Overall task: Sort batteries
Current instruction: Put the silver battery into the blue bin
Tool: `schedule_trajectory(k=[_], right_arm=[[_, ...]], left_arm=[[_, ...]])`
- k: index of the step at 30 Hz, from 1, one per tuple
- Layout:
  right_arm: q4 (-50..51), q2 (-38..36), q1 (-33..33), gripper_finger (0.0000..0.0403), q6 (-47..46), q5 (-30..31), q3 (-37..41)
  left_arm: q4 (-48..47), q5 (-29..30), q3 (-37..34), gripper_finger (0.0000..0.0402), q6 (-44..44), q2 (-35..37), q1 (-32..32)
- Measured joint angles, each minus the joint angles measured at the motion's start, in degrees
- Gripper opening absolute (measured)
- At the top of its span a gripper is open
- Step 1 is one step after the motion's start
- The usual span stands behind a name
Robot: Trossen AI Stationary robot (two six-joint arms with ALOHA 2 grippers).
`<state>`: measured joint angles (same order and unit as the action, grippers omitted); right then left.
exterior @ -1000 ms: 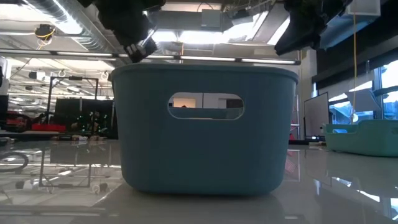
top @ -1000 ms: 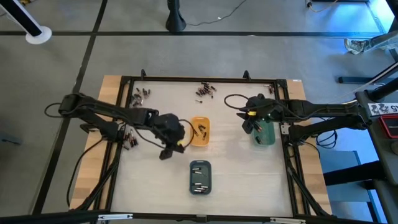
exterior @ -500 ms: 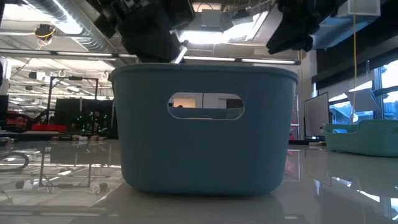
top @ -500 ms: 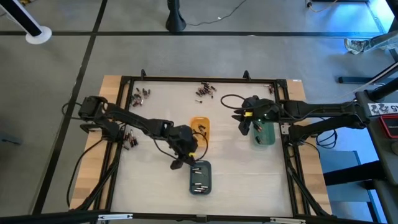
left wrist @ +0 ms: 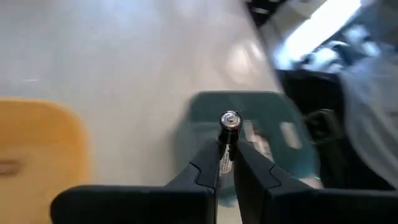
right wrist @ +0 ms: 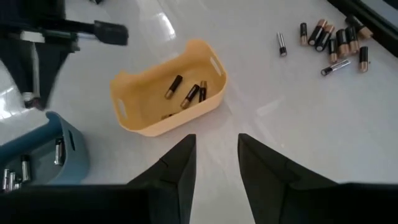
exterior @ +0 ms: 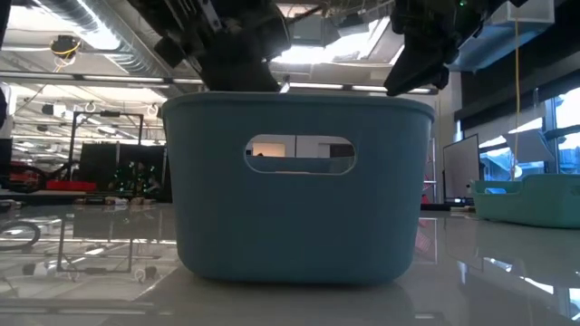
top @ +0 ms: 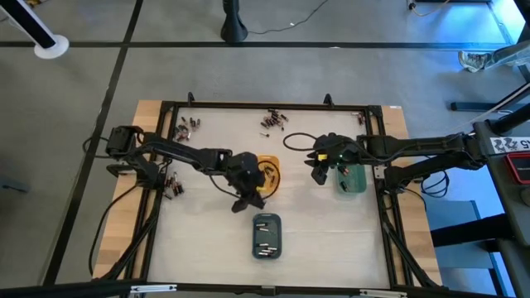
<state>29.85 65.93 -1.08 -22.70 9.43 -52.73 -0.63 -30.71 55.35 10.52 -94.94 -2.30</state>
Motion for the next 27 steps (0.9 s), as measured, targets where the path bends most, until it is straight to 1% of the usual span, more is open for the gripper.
schedule_trajectory(k=[2, 3, 7, 12, 15, 19, 22, 27], right_arm=[[0.08, 0.00, 0.00, 0.0119, 0.16, 0.00, 0.00], [0.14, 0.00, 0.00, 0.0119, 0.44, 0.00, 0.00], [0.05, -0.02, -0.02, 0.0119, 2.03, 0.65, 0.00], [-0.29, -0.02, -0.07, 0.0119, 3.07, 2.71, 0.00], [-0.35, -0.02, -0.07, 0.0119, 3.49, 3.00, 0.00], [-0.42, -0.02, -0.07, 0.0119, 3.50, 2.99, 0.00], [-0.42, -0.02, -0.07, 0.0119, 3.50, 2.99, 0.00], [-0.42, -0.04, -0.07, 0.0119, 3.50, 2.99, 0.00]], left_arm=[[-0.06, -2.62, 0.02, 0.0020, -0.32, 0.00, -1.44], [-0.24, -3.03, 0.02, 0.0020, -0.58, 0.00, -2.32], [0.29, -2.45, 0.02, 0.0020, -1.48, -0.59, -5.11], [2.62, -1.10, 0.02, 0.0021, 1.14, -3.60, -5.62], [6.65, -1.69, 0.02, 0.0021, 2.28, -5.69, -6.05], [7.63, -2.74, 0.02, 0.0023, 2.50, -6.36, -6.22], [7.60, -2.74, 0.02, 0.0036, 2.32, -6.36, -6.13], [7.20, -2.76, 0.02, 0.0076, 2.29, -6.36, -5.85]])
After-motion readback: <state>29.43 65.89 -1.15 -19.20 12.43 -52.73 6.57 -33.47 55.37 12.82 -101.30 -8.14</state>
